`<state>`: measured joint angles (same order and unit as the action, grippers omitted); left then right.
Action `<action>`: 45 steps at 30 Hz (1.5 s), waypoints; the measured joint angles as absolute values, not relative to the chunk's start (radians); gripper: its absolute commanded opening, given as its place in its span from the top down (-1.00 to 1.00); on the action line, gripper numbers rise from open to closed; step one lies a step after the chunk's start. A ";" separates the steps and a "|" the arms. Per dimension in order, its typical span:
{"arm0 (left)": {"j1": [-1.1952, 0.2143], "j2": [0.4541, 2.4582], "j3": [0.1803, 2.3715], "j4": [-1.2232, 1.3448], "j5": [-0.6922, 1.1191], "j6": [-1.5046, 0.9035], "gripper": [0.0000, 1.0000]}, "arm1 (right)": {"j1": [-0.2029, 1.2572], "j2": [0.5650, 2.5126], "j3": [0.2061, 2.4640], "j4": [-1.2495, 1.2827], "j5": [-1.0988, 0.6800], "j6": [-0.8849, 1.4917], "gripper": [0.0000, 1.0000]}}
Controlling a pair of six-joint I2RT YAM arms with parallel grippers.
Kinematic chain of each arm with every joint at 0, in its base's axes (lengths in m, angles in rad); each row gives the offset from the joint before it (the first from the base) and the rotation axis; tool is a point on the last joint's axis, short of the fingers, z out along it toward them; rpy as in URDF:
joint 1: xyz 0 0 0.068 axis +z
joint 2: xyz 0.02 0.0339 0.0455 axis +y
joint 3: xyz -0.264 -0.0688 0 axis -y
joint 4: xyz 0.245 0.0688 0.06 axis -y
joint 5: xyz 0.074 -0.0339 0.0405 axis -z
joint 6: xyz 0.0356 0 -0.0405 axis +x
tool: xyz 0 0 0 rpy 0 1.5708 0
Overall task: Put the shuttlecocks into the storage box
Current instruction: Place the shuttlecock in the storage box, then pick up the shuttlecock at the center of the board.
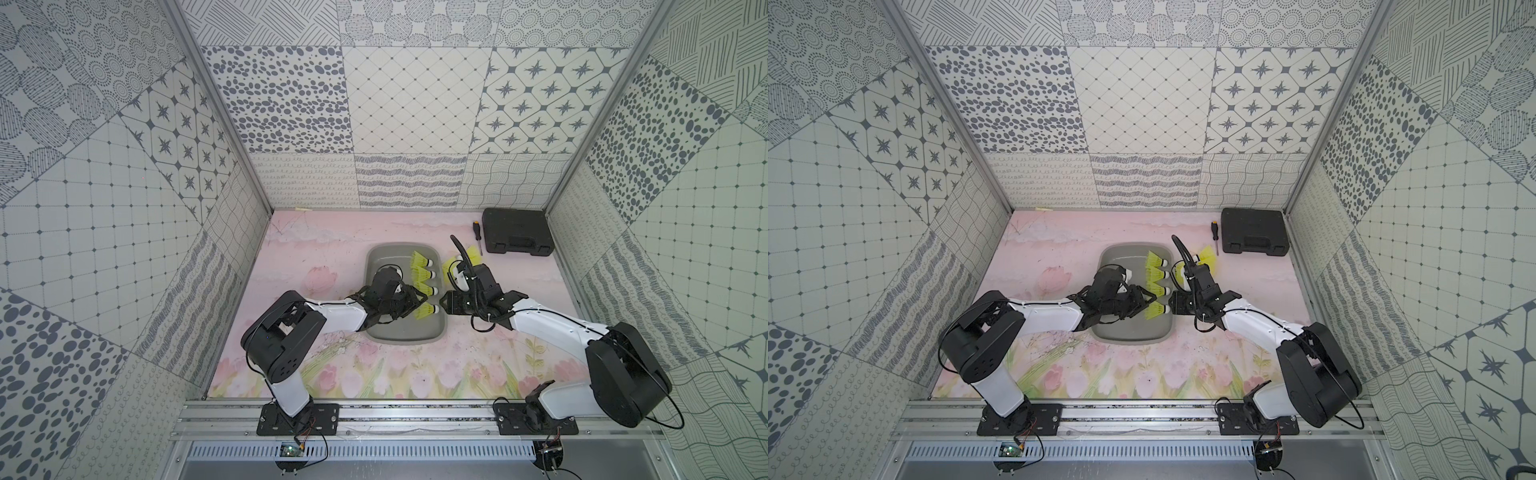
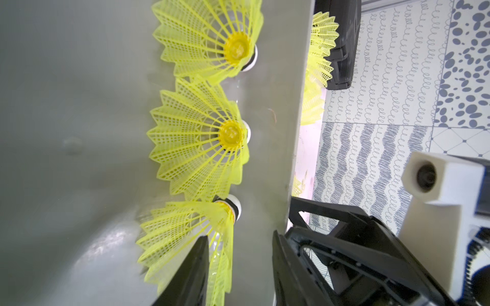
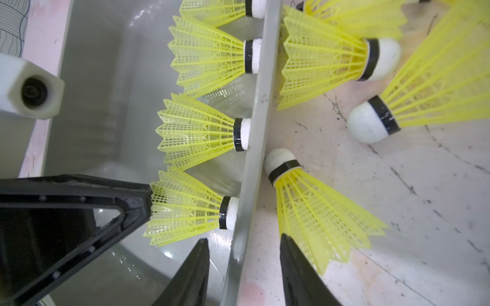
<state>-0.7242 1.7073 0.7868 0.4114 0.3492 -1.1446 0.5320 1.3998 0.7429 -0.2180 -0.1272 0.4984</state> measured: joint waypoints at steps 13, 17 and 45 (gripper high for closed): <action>-0.723 1.570 0.782 0.302 0.299 -1.055 0.05 | 0.524 1.322 0.706 -0.212 -0.104 0.516 0.08; -0.718 1.497 0.783 0.232 0.262 -1.000 0.05 | 0.522 1.284 0.701 -0.208 -0.105 0.517 0.22; -0.611 1.178 0.768 -0.149 0.065 -0.752 -0.01 | 0.482 1.436 0.705 -0.230 -0.053 0.614 0.49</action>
